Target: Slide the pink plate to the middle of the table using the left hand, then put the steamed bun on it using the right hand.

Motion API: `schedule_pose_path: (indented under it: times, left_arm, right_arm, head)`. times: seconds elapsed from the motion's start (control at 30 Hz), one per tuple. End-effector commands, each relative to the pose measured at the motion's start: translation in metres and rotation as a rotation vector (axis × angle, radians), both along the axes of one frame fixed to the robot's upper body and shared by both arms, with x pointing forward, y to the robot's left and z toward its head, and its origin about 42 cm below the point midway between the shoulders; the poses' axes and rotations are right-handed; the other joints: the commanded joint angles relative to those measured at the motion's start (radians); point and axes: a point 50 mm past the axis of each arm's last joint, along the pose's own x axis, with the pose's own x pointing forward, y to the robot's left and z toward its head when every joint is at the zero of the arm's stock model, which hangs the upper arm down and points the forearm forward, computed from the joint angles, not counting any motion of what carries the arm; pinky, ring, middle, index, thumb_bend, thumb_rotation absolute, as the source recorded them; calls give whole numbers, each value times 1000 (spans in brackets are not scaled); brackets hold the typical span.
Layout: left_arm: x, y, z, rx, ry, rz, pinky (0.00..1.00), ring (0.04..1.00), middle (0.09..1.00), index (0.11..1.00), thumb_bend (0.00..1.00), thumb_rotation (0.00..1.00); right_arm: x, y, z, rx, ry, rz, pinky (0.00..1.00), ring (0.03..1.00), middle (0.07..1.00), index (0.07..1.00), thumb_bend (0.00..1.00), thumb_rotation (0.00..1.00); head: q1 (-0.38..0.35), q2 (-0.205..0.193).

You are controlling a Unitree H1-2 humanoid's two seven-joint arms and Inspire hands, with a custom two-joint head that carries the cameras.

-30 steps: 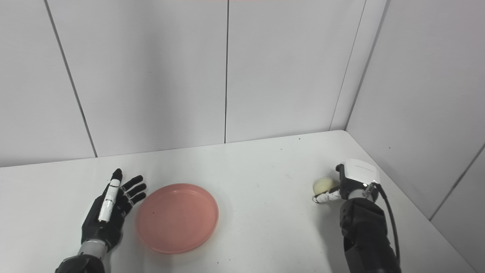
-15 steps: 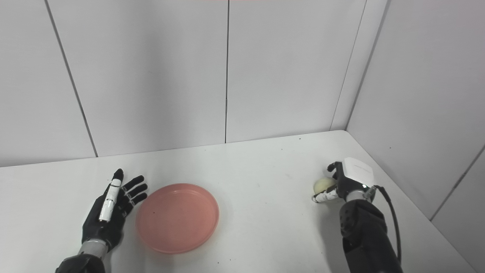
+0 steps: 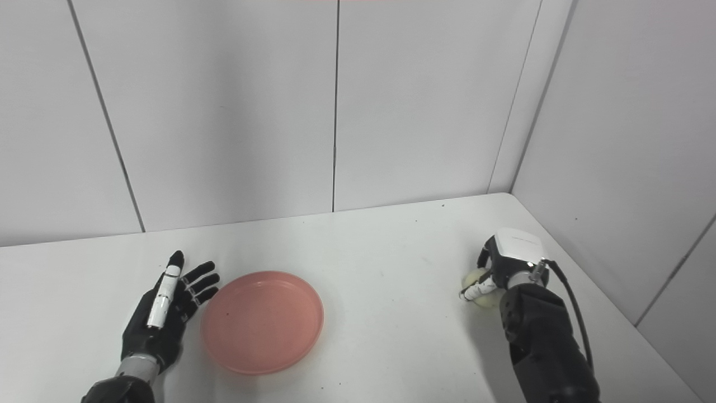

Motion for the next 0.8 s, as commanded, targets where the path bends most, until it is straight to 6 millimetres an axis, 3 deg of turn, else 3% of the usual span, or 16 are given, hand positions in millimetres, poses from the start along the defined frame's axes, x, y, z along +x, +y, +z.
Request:
schedule_pose_path:
  times: [0.0, 0.17, 0.33, 0.4, 0.47, 0.77]
  left_arm:
    - [1, 2, 1, 16, 8, -9, 734, 740, 751, 1000, 604, 714]
    - [1, 1, 1, 16, 12, -16, 728, 736, 740, 1000, 610, 705]
    - [1, 0, 1, 18, 12, -18, 722, 736, 740, 1000, 612, 701]
    - [1, -2, 1, 22, 10, -21, 723, 738, 745, 1000, 603, 708]
    - [1, -3, 1, 23, 12, -23, 724, 739, 746, 1000, 603, 710]
    - [0, -12, -1, 18, 19, -33, 725, 735, 745, 1000, 598, 707]
  right_arm:
    - [-3, -9, -3, -17, 53, -19, 230, 278, 370, 484, 527, 144]
    - [-4, -8, -1, 1, 42, -13, 232, 283, 385, 486, 527, 145]
    - [-12, 4, 15, 45, -61, 41, 266, 319, 416, 485, 527, 144]
    - [-15, 11, 25, 61, -105, 69, 245, 303, 444, 486, 531, 41]
    - [-18, 18, 38, 69, -145, 115, 230, 271, 462, 485, 532, 16]
    - [-27, 60, 89, 49, -336, 291, 179, 232, 471, 486, 533, 0]
  head:
    - [2, 1]
    - [5, 1]
    - [8, 3]
    - [14, 2]
    - [19, 1]
    - [55, 0]
